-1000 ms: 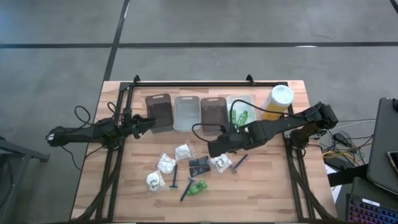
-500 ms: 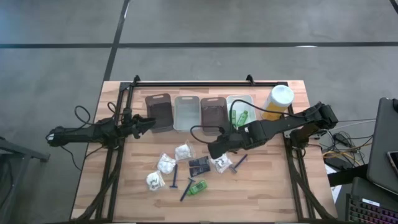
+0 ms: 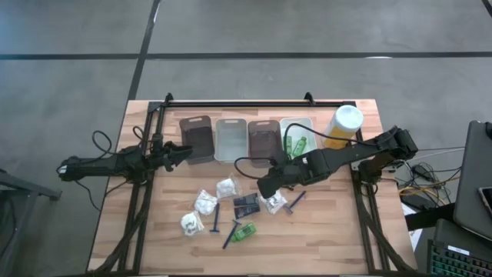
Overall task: Pick & Place Travel size toiletries
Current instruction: Put the white cotton pack into the left black bin
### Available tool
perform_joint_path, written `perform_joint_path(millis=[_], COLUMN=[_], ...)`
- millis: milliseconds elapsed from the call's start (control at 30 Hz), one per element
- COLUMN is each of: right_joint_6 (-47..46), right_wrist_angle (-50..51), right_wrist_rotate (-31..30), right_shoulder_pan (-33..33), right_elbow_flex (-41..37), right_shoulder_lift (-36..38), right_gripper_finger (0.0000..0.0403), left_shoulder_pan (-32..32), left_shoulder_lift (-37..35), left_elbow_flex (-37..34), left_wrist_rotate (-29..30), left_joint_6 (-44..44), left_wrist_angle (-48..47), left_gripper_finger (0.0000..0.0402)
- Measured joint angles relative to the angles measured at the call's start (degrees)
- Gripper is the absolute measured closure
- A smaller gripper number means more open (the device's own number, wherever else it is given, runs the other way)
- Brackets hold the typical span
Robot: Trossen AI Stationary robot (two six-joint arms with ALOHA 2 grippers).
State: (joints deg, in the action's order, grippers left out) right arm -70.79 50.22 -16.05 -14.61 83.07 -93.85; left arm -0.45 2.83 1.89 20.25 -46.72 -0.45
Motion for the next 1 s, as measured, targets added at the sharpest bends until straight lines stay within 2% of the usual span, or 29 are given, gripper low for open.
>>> perform_joint_path(millis=[200, 367, 500, 600, 700, 800, 900, 1000], right_joint_6=[0.7, 28.3, 37.6, 37.9, 37.6, 35.6, 28.5, 24.1], right_wrist_angle=[0.0, -3.0, -6.6, -7.9, -8.9, -10.9, -11.9, -14.7], right_wrist_rotate=[0.0, -6.0, -6.4, -6.2, -6.2, -5.9, -5.9, -6.2], right_shoulder_pan=[0.0, 2.8, 4.3, 4.5, 4.8, 5.9, 5.9, 6.1], right_elbow_flex=[0.0, 0.0, 0.0, 0.0, 0.0, 0.0, 0.0, 0.0], right_shoulder_lift=[0.0, 0.0, 0.0, 0.0, 0.0, 0.0, 0.0, 0.0], right_gripper_finger=[0.0055, 0.0041, 0.0039, 0.0039, 0.0039, 0.0039, 0.0039, 0.0039], left_shoulder_pan=[0.0, 0.0, 0.0, 0.0, 0.0, 0.0, 0.0, 0.0], left_shoulder_lift=[0.0, 0.0, 0.0, 0.0, 0.0, 0.0, 0.0, 0.1], left_elbow_flex=[0.0, 0.0, 0.0, 0.0, 0.0, 0.0, 0.0, 0.0], left_wrist_rotate=[0.0, 0.0, 0.0, 0.1, 3.0, 2.6, 1.3, 1.3], left_joint_6=[0.0, 0.0, 0.0, 0.0, -0.9, -13.4, -28.6, -32.9], left_wrist_angle=[0.0, 0.0, 0.0, 0.0, 0.1, 0.5, 0.5, 0.6], left_gripper_finger=[0.0163, 0.0163, 0.0163, 0.0163, 0.0163, 0.0163, 0.0163, 0.0163])
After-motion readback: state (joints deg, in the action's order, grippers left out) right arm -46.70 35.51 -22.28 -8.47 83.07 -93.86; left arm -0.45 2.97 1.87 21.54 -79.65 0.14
